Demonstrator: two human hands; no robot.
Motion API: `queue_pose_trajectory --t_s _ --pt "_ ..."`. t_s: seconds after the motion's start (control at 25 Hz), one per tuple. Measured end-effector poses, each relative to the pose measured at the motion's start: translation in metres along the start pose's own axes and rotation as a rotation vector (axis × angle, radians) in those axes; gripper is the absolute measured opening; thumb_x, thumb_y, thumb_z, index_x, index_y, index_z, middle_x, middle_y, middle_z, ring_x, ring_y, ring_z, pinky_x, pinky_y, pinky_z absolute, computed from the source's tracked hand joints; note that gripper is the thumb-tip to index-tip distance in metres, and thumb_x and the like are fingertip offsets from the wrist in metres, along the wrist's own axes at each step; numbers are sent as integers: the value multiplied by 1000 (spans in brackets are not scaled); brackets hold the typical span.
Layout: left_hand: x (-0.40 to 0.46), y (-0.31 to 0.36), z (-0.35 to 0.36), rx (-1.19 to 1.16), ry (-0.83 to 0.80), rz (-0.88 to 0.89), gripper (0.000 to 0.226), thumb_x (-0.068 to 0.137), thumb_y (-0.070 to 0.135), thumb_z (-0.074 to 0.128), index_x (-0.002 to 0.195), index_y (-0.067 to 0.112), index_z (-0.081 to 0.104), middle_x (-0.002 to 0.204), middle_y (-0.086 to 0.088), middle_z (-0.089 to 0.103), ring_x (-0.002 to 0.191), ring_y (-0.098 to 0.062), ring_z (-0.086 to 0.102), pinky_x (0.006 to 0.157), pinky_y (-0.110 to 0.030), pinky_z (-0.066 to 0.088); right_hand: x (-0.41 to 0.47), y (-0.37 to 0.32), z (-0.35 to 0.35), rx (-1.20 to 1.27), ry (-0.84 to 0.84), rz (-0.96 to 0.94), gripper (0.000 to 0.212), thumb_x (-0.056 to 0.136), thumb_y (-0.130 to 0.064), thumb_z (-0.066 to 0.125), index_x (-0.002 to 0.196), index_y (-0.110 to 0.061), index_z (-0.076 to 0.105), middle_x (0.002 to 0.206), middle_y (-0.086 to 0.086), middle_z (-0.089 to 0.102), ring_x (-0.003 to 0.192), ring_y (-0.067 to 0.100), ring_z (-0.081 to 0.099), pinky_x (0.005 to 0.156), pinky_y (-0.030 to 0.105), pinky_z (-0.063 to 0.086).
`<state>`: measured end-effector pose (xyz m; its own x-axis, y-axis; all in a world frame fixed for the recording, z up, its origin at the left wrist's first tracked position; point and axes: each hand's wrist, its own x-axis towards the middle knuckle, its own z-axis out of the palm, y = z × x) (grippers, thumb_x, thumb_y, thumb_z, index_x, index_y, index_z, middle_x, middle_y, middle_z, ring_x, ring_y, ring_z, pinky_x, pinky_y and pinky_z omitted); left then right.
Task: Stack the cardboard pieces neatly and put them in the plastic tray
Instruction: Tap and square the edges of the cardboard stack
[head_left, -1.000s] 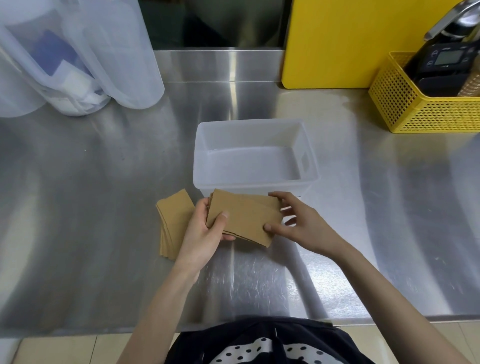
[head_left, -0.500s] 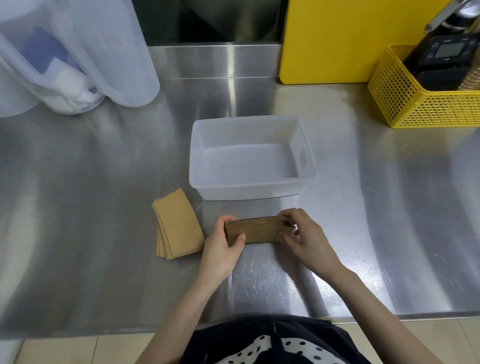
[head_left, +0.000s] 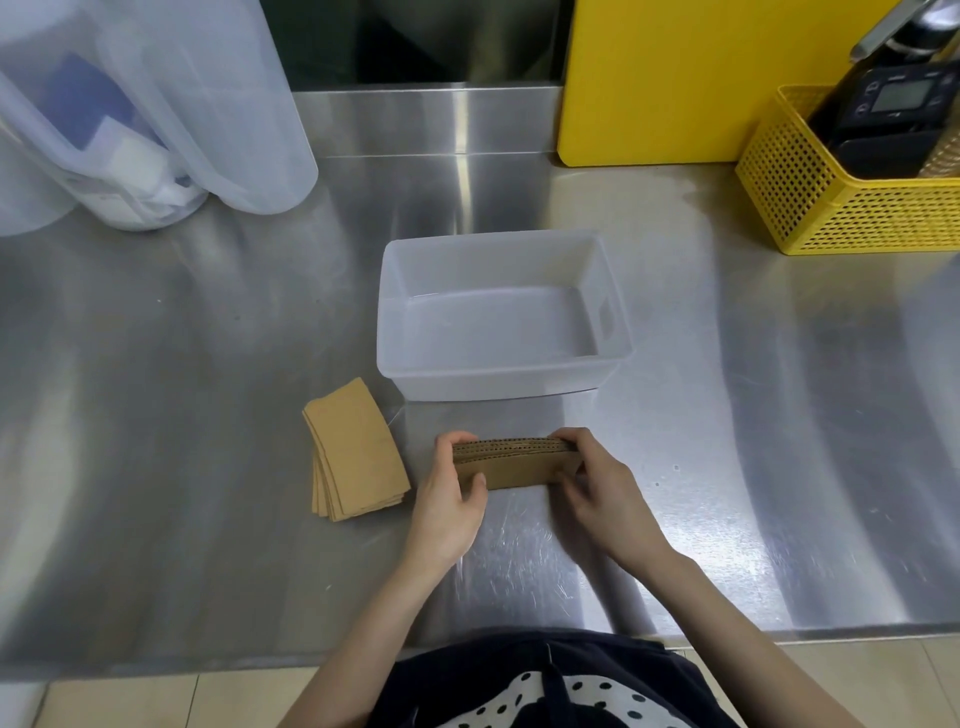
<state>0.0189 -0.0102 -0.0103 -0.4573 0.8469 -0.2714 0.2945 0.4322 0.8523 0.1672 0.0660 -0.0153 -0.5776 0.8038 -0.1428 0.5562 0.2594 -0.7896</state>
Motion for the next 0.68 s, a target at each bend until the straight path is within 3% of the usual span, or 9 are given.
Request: queue_pose_trajectory --t_s 0.08,0.2,0.4,0.6,0.68 --pt "0 2 0 9 9 1 34 86 4 46 116 18 37 81 -6 50 59 -13 46 54 -5 40 0 0 2 4 8 7 40 84 1 47 120 -15 45 110 7 62 94 23 58 83 26 45" --pt "-2 -5 6 30 -11 -45 41 88 6 43 125 17 31 107 -19 57 89 -32 57 72 -21 43 0 2 6 -44 -5 25 47 83 2 47 126 -17 42 115 6 59 85 12 49 70 6 35" --pt "1 -10 5 60 -30 -46 33 89 7 43 120 11 35 106 -14 58 83 -18 52 64 -10 32 1 2 7 -33 -9 39 46 82 3 47 124 -16 43 119 6 58 89 11 48 72 11 31" --pt "-1 -6 1 54 -56 -52 31 89 11 45 119 11 37 97 -1 55 82 -15 55 69 -16 40 1 -5 -3 22 1 39 46 78 8 46 117 -16 51 114 9 59 96 22 55 85 18 42" --pt "-3 -3 -3 51 -39 -27 29 89 11 45 117 10 39 90 -4 58 78 -18 56 63 -17 41 0 -9 -7 43 13 39 46 77 9 47 114 -18 53 111 5 61 93 25 57 79 11 39"
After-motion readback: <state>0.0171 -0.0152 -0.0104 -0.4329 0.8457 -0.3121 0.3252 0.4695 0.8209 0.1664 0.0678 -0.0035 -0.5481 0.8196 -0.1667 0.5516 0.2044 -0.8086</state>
